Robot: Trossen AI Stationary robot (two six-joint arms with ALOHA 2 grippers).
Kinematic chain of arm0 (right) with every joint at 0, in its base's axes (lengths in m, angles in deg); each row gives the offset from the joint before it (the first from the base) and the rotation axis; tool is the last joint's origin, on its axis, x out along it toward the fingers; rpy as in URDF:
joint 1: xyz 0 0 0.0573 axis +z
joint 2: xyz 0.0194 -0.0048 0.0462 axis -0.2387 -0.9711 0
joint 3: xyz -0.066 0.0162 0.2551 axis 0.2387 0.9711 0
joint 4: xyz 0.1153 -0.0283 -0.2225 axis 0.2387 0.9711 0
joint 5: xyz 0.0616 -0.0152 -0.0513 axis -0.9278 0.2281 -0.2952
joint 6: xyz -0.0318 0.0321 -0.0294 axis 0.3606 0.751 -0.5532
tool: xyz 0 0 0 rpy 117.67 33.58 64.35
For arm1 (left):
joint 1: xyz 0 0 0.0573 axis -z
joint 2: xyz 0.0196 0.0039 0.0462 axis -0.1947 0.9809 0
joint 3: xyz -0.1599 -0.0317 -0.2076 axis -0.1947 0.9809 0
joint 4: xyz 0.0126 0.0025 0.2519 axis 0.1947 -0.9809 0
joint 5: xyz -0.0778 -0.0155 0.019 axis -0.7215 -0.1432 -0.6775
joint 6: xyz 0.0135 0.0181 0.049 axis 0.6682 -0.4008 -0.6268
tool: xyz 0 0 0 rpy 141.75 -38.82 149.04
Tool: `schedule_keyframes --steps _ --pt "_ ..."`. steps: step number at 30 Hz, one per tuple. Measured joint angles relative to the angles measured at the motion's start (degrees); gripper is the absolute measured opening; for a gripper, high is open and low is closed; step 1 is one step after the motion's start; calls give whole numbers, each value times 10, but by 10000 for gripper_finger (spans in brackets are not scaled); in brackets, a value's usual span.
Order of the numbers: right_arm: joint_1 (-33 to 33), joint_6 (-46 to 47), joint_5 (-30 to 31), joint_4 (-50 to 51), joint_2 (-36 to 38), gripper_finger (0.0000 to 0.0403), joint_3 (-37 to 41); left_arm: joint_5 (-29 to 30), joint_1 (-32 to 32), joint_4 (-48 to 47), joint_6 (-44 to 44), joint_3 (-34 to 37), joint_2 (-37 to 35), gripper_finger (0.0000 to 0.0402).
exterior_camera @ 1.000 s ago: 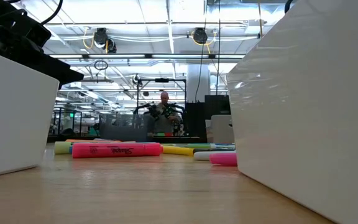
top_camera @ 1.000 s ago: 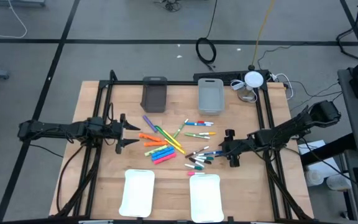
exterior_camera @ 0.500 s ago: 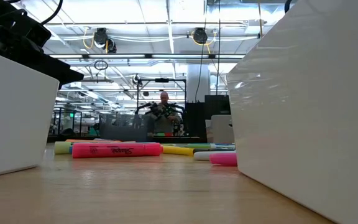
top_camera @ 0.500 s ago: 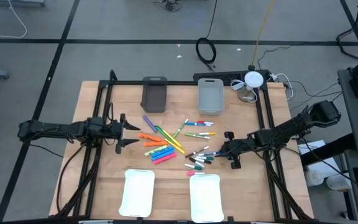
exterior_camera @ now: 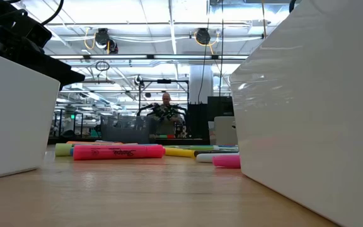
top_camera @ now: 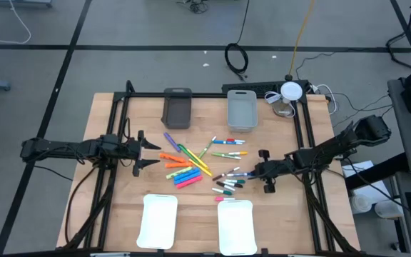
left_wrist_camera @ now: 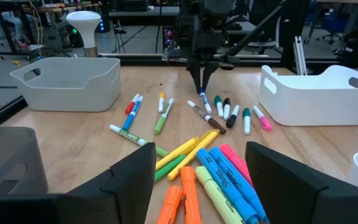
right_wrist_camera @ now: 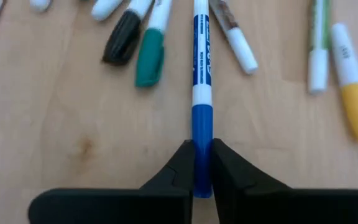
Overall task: Pick & Place Markers
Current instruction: Put the dark blue marker pen into the gray bin
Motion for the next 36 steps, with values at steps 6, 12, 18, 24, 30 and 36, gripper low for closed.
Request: schedule_keyframes --steps 6,12,18,24,30,36 --pt "1 -9 41 -3 31 20 -2 0 0 0 0 0 0 251" --pt "2 -10 43 -7 73 21 -2 0 0 0 0 0 0 251" --pt "-2 -3 44 -41 110 21 -2 0 0 0 0 0 0 251" --pt "-33 -13 44 -113 120 22 -3 0 0 0 0 0 0 251" --pt "-96 -14 42 -170 120 22 -3 0 0 0 0 0 0 251" --pt "-191 -30 41 -140 120 22 -42 0 0 0 0 0 0 251"
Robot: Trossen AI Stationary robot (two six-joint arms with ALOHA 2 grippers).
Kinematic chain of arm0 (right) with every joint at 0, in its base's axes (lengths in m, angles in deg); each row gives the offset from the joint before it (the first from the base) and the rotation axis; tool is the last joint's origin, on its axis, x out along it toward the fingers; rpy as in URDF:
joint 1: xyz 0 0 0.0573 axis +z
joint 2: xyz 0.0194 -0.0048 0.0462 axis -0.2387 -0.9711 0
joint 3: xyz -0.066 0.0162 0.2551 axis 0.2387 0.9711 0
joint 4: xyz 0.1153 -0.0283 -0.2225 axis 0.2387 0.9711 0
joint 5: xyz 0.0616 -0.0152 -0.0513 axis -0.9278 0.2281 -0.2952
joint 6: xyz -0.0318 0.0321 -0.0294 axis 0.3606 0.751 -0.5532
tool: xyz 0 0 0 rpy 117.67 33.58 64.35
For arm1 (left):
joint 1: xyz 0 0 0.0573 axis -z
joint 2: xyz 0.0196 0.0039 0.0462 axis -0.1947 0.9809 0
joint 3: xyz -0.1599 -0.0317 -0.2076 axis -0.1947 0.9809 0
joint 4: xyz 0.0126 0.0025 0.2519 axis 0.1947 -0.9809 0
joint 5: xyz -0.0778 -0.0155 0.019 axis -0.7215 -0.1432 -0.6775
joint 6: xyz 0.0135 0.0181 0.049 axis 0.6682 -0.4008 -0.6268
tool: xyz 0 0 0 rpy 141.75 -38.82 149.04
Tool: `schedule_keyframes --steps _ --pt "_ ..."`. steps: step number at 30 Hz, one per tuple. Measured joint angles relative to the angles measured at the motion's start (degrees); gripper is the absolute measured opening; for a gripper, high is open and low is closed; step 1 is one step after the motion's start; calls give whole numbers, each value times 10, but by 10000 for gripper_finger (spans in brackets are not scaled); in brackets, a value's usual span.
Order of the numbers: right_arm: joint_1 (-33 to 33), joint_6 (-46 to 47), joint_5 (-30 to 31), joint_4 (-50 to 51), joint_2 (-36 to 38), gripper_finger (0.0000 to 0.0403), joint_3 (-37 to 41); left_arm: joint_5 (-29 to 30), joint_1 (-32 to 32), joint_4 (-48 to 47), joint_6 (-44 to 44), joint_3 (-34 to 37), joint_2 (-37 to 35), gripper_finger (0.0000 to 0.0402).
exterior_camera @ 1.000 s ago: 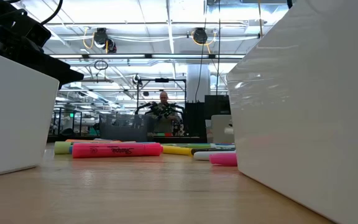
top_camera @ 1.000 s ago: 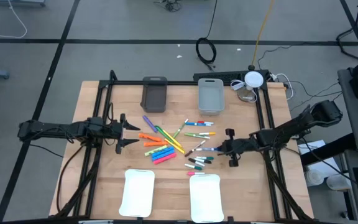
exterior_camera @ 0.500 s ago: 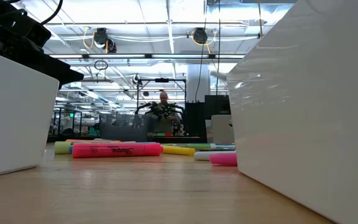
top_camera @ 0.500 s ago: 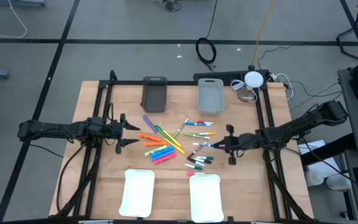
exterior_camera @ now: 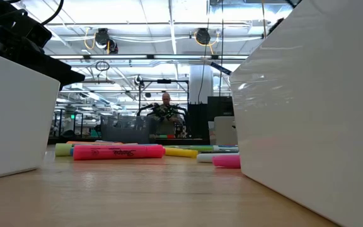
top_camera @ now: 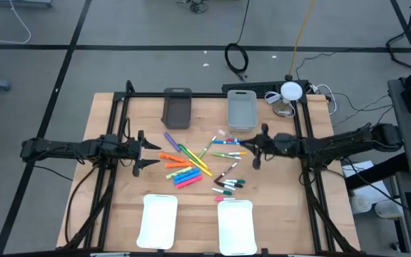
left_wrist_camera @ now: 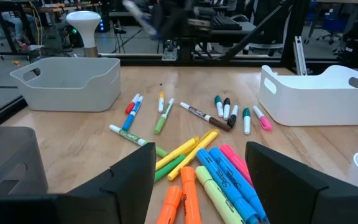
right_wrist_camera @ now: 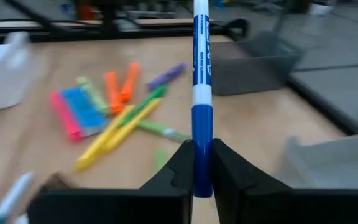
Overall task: Pick & Place Markers
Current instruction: Put the dark blue marker pen into the gray bin
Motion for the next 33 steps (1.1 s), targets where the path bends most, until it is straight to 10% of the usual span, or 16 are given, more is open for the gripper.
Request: schedule_keyframes --steps 17,33 --pt "-231 6 -1 159 -22 22 -87 0 0 0 0 0 0 251" --pt "-266 3 -2 93 -120 59 -87 0 0 0 0 0 0 251"
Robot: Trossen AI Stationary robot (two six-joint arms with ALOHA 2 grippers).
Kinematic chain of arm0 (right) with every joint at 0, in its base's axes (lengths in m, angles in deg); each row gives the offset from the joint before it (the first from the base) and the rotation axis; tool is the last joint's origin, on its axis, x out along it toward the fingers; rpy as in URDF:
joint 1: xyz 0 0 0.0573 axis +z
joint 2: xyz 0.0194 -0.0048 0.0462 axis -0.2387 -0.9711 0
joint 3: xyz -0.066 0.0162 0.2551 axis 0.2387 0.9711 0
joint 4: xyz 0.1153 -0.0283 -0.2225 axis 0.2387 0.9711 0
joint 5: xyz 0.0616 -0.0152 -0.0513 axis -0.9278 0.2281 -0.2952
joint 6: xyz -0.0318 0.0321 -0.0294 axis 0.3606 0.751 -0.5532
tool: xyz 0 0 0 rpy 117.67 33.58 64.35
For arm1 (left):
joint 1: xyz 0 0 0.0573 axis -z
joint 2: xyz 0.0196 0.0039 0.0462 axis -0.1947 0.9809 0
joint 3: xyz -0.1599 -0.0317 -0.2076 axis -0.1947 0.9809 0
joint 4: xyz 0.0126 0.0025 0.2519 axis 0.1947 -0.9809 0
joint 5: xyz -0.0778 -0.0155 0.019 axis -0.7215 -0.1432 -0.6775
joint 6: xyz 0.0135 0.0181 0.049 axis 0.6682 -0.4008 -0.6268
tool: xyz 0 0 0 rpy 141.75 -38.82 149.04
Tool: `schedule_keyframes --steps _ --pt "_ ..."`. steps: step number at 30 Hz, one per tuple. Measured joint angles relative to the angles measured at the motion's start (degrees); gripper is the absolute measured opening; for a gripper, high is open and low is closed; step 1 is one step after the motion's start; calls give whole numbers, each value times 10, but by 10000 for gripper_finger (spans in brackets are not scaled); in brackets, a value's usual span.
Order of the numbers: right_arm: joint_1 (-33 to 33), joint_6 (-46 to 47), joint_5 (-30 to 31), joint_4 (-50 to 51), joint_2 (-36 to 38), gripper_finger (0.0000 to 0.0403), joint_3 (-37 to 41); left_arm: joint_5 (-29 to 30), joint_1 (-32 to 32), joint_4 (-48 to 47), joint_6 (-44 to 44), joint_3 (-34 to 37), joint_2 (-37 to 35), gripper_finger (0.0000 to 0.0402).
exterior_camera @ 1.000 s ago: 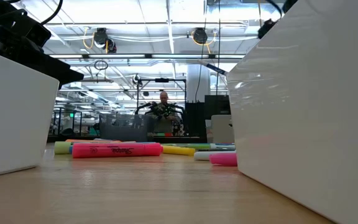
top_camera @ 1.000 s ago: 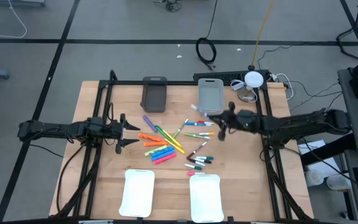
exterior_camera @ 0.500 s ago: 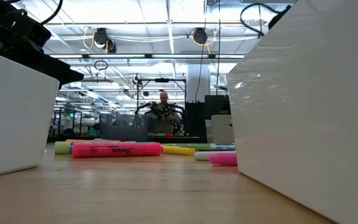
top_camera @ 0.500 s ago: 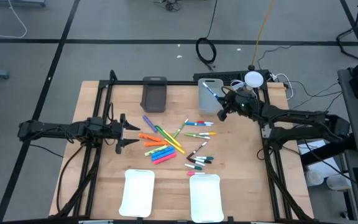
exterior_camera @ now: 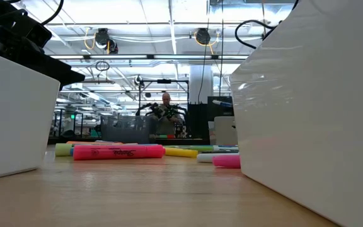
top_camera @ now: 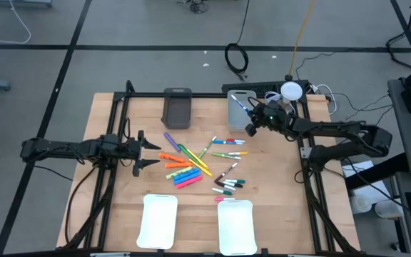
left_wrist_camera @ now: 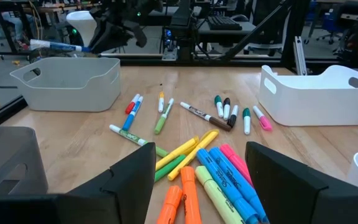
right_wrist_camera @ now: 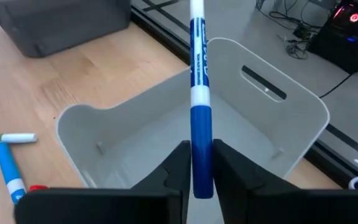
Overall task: Pick & Place Markers
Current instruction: Put the dark blue marker pen into the gray bin, then put the light blue marker pen into the gray bin
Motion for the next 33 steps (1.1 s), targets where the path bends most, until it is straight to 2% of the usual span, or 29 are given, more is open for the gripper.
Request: schedule_keyframes --steps 14,19,21,28,33 --pt "13 9 -6 -22 -5 82 0 0 0 0 0 0 0 251" --pt "70 -15 -101 -81 2 87 0 0 0 0 0 0 0 251" --pt "107 -41 -121 -75 2 95 -5 0 0 0 0 0 0 251" --pt "223 -86 -90 -2 -6 147 -35 0 0 0 0 0 0 251" --pt "234 -102 -88 26 -18 158 -36 0 0 0 0 0 0 251"
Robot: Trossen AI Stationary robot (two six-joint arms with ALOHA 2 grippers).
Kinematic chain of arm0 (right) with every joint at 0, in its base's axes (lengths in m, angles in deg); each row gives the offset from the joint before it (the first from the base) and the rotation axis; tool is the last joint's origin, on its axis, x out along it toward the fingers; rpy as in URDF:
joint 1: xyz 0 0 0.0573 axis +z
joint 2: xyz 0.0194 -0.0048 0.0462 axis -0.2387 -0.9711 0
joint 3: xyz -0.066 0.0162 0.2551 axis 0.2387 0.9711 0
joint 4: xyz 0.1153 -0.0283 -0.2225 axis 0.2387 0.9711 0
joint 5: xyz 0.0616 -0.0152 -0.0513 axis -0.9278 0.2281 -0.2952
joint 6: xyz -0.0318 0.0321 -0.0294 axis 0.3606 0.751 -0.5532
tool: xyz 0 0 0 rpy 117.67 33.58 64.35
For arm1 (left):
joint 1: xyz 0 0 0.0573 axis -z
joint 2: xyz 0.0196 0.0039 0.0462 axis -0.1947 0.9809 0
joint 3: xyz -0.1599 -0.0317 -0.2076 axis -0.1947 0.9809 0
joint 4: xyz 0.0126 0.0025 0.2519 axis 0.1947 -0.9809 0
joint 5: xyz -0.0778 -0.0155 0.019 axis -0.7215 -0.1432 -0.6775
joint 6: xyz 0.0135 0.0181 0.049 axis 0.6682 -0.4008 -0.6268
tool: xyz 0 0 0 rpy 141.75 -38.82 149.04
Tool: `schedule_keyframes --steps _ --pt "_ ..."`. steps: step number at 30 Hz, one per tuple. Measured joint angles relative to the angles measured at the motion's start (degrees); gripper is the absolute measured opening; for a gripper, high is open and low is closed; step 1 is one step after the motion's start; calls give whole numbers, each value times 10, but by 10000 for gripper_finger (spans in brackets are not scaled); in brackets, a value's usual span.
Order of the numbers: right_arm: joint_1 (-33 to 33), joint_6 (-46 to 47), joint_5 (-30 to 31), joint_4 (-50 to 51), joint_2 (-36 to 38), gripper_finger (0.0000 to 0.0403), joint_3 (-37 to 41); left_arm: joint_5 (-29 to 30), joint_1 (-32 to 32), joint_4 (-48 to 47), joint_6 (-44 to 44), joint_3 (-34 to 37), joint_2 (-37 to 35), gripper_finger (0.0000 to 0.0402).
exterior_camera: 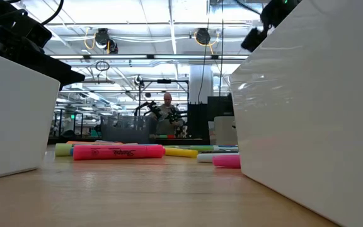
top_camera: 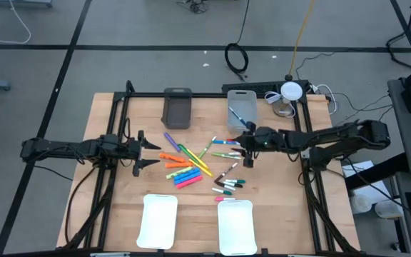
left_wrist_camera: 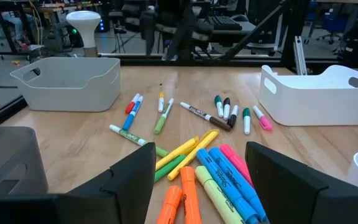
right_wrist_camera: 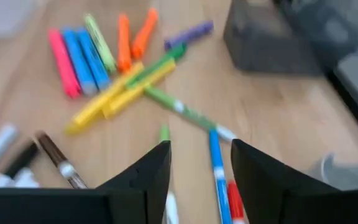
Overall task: Pick & Place Markers
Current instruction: Put the light blue marker pen into the gray bin
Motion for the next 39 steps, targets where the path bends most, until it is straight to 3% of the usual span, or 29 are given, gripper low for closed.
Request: schedule_keyframes --steps 17,25,32,39 --pt "-62 -7 -1 -26 -179 150 0 0 0 0 0 0 0 251" --pt "-76 -12 -5 -21 -193 144 0 0 0 0 0 0 0 251" --pt "-75 2 -61 -14 -193 141 -1 0 0 0 0 0 0 251" --pt "-75 2 -61 15 -193 91 -1 0 0 0 0 0 0 251"
